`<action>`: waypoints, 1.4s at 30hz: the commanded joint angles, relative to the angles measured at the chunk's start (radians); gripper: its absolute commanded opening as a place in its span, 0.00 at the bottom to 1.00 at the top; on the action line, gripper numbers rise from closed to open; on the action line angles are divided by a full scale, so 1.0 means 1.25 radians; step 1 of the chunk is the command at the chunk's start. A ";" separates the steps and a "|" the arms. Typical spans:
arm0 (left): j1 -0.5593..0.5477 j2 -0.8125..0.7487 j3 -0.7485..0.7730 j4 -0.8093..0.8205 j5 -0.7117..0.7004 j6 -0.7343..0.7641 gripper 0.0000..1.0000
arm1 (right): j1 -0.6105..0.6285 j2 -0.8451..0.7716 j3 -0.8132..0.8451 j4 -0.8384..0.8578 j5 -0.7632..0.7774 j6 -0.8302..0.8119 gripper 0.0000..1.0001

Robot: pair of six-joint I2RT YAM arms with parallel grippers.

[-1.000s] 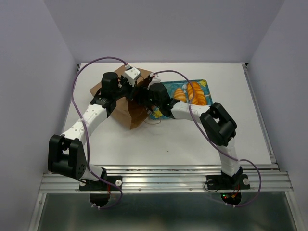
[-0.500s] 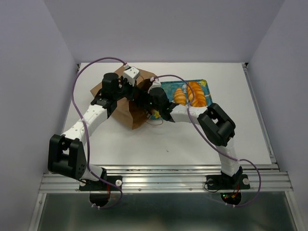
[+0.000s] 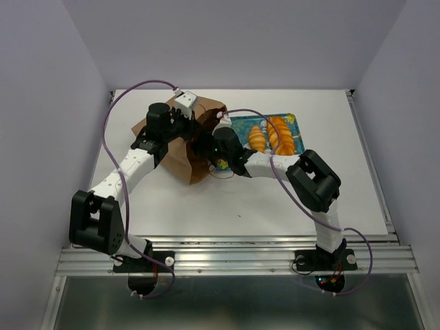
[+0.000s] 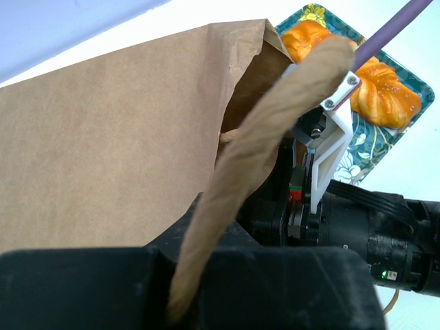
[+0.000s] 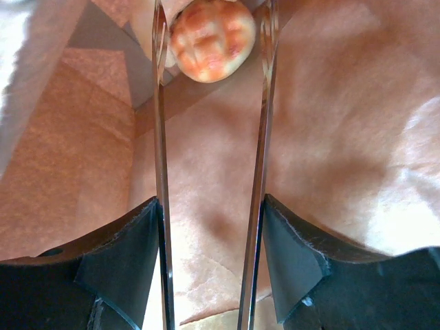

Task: Take the fake bread out of the paper bag
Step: Take out the fake bread from the paper bag.

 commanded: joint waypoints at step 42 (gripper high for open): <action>-0.054 -0.111 0.017 -0.018 0.143 0.098 0.00 | 0.022 0.109 0.104 -0.038 0.084 0.048 0.63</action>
